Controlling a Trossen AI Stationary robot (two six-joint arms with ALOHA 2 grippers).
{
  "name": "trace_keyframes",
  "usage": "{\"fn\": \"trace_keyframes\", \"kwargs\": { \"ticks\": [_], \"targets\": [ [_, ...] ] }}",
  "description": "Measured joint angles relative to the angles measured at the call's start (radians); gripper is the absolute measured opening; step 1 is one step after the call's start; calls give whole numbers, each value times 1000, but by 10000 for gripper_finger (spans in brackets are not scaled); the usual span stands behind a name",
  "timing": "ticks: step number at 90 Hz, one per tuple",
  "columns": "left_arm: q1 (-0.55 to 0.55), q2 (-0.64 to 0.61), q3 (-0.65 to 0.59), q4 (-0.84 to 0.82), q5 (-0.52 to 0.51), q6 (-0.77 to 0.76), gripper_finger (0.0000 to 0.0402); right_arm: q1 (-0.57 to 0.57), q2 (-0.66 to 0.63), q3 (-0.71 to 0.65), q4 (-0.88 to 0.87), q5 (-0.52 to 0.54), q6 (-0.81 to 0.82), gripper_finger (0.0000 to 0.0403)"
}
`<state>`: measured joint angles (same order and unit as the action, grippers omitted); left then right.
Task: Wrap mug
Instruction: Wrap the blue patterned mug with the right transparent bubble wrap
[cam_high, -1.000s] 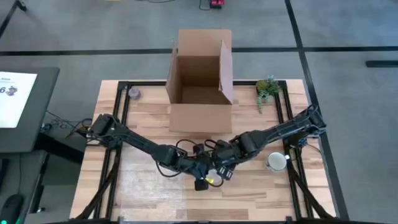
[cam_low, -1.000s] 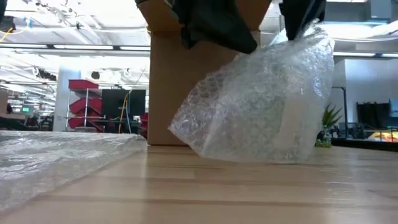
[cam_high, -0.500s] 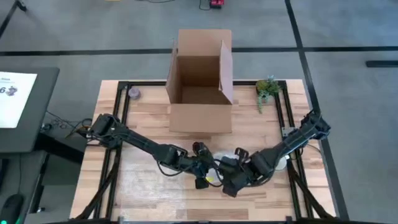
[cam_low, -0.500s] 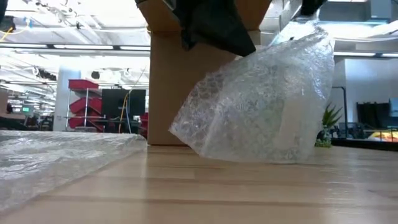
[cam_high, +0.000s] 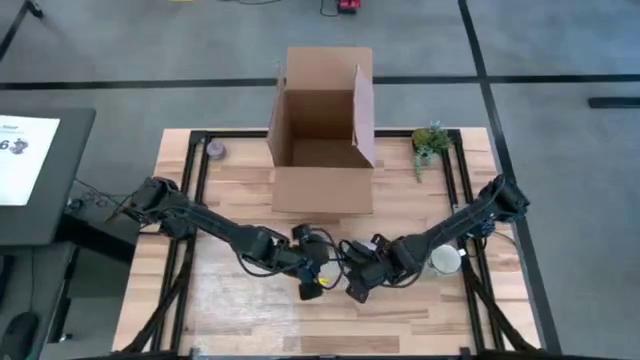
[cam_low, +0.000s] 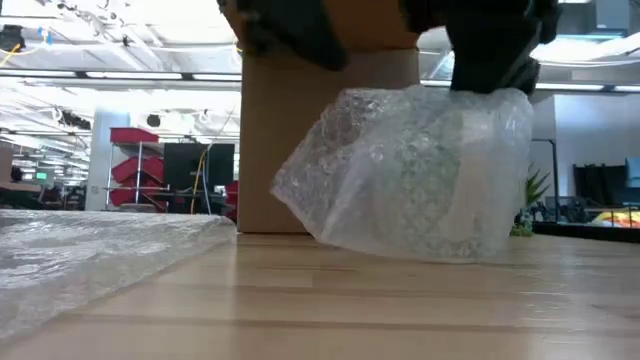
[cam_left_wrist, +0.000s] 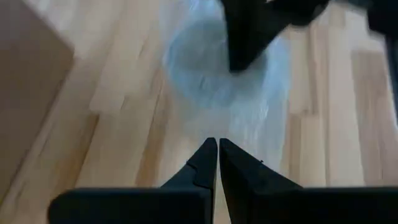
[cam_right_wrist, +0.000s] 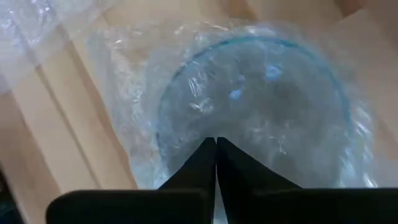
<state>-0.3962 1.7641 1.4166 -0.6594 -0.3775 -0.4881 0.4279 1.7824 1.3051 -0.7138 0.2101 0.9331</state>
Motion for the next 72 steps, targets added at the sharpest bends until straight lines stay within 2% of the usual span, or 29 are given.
{"fn": "trace_keyframes", "kwargs": {
  "ticks": [8, 33, 53, 72],
  "targets": [
    [-1, 2, -61, 46, 3, 8, 0, -33, 0, -18, 36, -47, -39, 1],
    [4, 4, -314, 564, 15, -4, 0, -103, 6, -23, 49, -137, -181, 0],
    [46, 3, -359, 683, 17, -6, 0, -144, 39, -24, 121, -213, -256, 0],
    [74, 3, -376, 716, 59, 17, 0, -152, 39, -25, 196, -218, -265, 0]
  ]
}}
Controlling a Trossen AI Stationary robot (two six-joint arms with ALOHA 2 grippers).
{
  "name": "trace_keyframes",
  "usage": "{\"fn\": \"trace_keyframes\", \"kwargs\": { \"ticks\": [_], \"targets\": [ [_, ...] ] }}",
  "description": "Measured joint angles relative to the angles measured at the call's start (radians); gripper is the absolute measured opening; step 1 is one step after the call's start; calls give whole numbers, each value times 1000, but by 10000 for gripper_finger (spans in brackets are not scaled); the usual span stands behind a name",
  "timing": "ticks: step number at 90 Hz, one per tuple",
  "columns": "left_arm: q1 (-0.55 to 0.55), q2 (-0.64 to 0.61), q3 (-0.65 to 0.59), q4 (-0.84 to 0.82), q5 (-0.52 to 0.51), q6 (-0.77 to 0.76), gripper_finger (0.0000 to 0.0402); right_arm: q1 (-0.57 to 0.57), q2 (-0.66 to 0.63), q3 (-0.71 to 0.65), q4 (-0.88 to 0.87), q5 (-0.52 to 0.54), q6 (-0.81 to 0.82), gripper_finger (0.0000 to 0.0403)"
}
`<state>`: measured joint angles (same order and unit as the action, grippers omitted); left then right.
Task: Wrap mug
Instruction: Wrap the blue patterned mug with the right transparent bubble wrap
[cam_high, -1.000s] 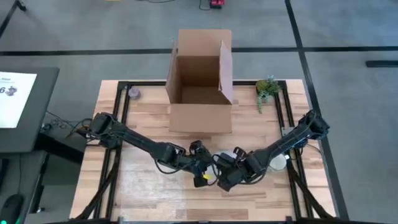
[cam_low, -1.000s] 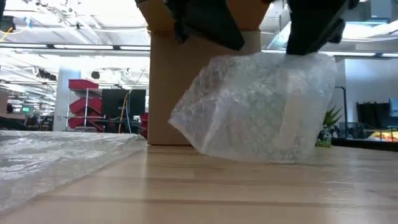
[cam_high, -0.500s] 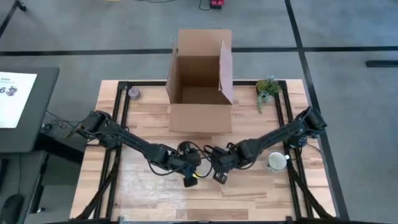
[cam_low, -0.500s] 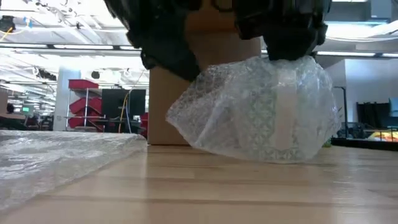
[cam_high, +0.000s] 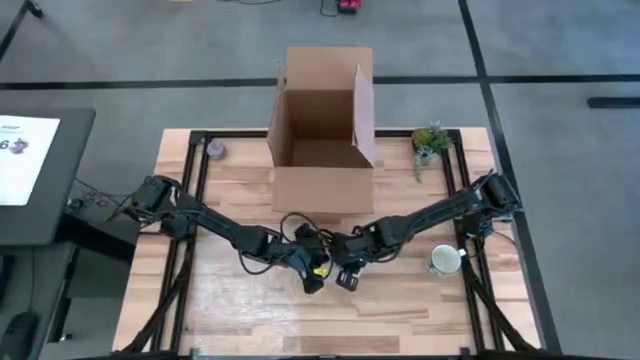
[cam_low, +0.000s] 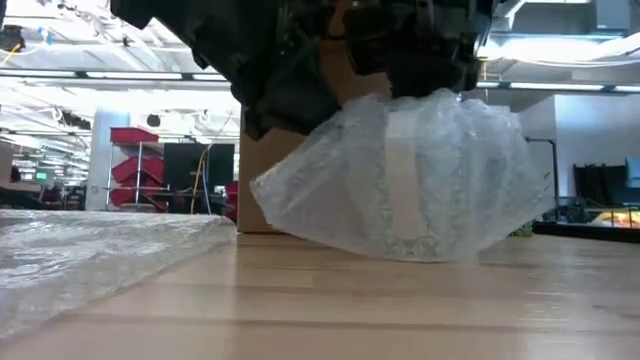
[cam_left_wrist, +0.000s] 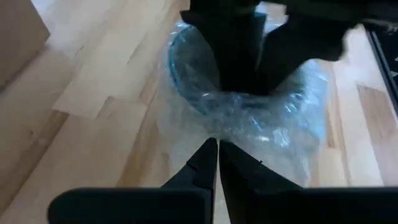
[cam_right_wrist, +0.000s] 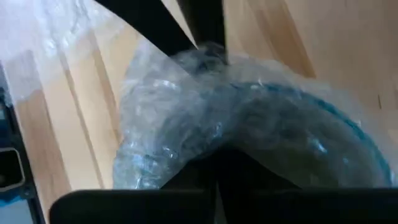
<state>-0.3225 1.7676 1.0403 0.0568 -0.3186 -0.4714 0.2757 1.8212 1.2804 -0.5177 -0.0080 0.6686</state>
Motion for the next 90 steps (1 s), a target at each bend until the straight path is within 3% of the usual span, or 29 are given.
{"fn": "trace_keyframes", "kwargs": {
  "ticks": [22, 60, 90],
  "targets": [
    [-40, 0, -1, 88, 105, -21, 0, 49, 1, 0, 79, -82, 50, 0],
    [-209, -26, 2, 85, 81, -236, 0, 136, 0, 15, 147, -67, 199, 0],
    [-327, -191, 25, -289, -106, -413, 0, 93, 0, 17, 140, -43, 153, 0]
  ]
}}
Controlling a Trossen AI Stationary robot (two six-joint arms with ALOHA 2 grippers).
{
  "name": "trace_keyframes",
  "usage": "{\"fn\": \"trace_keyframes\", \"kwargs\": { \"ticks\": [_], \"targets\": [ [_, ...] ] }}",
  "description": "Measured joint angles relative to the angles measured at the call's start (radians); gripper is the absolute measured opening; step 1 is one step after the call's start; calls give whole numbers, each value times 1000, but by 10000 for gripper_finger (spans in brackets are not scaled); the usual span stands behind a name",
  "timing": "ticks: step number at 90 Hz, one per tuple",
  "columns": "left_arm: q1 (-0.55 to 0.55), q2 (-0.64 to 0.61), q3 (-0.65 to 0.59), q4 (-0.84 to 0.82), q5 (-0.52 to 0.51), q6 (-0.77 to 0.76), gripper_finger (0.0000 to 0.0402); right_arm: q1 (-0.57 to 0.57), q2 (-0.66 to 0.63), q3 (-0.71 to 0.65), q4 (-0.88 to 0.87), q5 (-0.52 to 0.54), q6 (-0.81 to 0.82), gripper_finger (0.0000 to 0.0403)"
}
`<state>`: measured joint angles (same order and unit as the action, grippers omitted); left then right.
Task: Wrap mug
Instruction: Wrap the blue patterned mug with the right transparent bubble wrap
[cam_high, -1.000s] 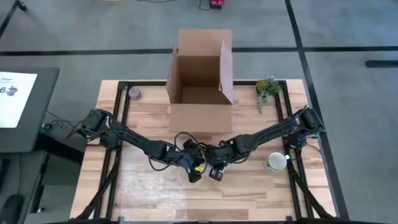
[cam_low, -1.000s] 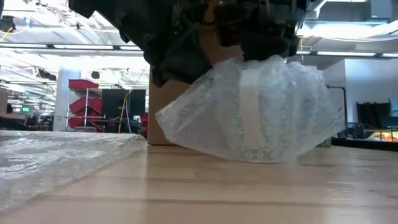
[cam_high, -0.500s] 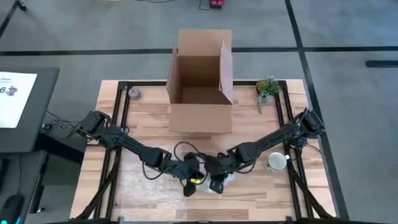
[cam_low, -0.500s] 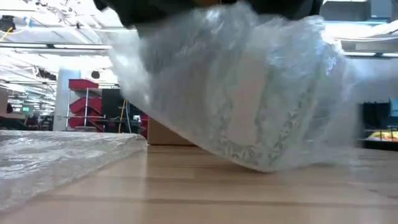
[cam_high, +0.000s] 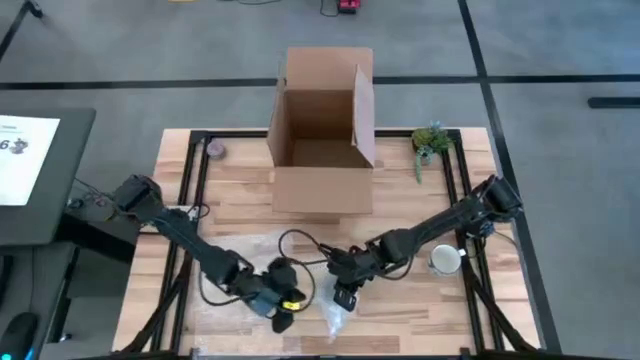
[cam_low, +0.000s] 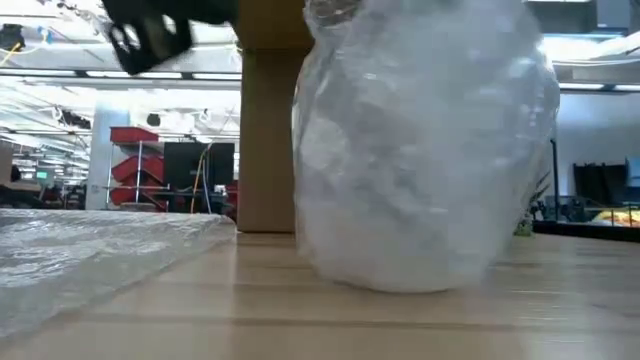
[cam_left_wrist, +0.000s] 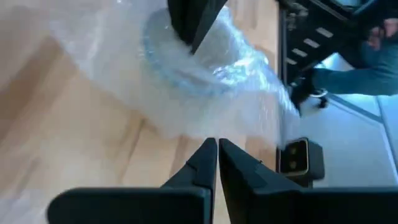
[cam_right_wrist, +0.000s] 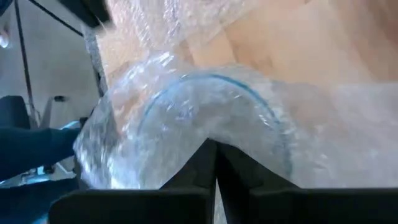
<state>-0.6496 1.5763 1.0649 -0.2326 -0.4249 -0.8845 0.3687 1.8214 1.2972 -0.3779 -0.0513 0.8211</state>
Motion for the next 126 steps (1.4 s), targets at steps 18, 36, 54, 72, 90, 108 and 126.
{"fn": "trace_keyframes", "kwargs": {
  "ticks": [18, 36, 54, 72, 90, 108, 126],
  "targets": [
    [-18, -47, 3, 107, -12, 57, 0, -27, 33, 1, -11, -5, -48, 0],
    [9, 7, 2, 186, -11, 46, 0, -22, 81, 25, -67, -6, -61, 0],
    [14, 48, 2, 204, -20, -11, 0, -23, 96, 98, -166, -3, -78, 0],
    [10, 46, 2, 206, -34, -2, 0, -24, 97, 217, -312, 0, -88, 0],
    [19, 46, 2, 192, -34, 25, 0, -25, 96, 284, -383, 0, -90, 0],
    [52, 46, -3, 183, -34, 65, 0, -25, 96, 337, -429, -1, -90, 0],
    [94, 46, -8, 113, -23, 76, 0, -22, 95, 407, -482, -14, -90, 0]
  ]
}}
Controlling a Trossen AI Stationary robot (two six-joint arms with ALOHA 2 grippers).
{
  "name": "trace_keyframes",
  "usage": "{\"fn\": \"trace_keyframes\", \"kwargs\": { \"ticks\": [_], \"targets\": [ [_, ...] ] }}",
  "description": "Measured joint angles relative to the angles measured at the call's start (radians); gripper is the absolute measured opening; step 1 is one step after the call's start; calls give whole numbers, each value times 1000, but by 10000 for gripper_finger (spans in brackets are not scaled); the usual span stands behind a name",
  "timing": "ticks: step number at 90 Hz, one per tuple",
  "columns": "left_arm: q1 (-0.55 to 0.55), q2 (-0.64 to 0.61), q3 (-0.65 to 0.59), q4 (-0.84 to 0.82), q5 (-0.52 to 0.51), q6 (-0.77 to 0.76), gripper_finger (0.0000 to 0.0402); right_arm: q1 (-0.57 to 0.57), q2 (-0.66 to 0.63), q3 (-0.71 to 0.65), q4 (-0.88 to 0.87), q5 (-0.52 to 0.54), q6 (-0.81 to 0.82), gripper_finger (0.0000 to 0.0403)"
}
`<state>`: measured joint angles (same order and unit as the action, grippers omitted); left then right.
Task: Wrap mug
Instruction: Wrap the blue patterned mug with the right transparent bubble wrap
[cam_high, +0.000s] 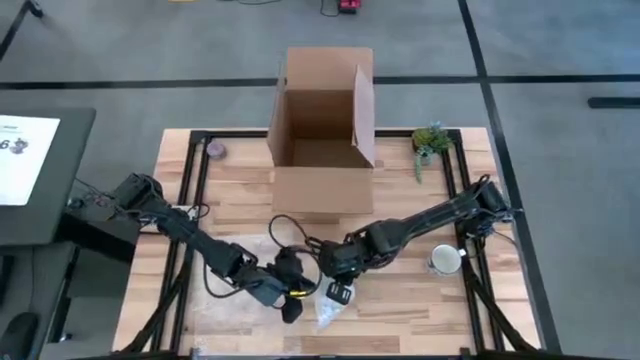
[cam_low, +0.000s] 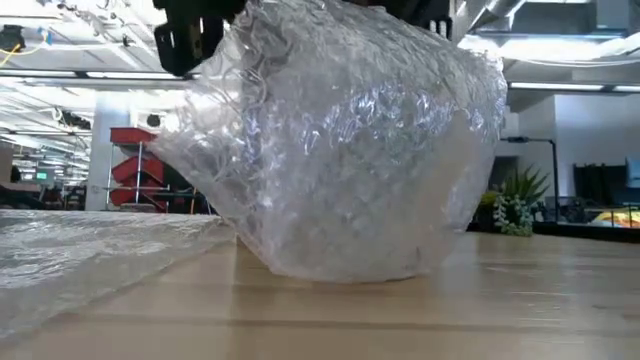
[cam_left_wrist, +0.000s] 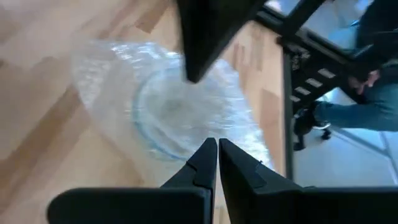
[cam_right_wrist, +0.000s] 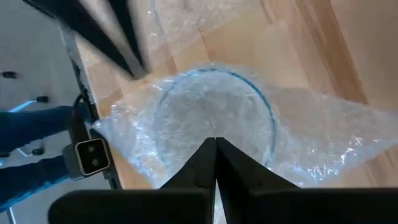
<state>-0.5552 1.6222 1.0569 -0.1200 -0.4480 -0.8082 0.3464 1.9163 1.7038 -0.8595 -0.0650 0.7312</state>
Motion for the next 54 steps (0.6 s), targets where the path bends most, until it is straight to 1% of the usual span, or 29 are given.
{"fn": "trace_keyframes", "kwargs": {
  "ticks": [8, 12, 19, 28, 54],
  "targets": [
    [12, 0, 0, -35, 1, -1, 0, 11, -1, 11, 44, -55, -15, 0],
    [19, 0, 0, -59, 2, 0, 0, 20, 0, 11, 64, -66, -29, 0],
    [22, 0, 0, -100, 2, -1, 0, 29, 28, 12, 66, -66, -46, 0],
    [15, -21, -1, -124, 5, -20, 0, 21, 94, 10, 53, -65, -53, 0],
    [-61, -94, -1, -184, 10, -98, 0, -14, 228, 16, 64, -54, -31, 0]
  ]
}}
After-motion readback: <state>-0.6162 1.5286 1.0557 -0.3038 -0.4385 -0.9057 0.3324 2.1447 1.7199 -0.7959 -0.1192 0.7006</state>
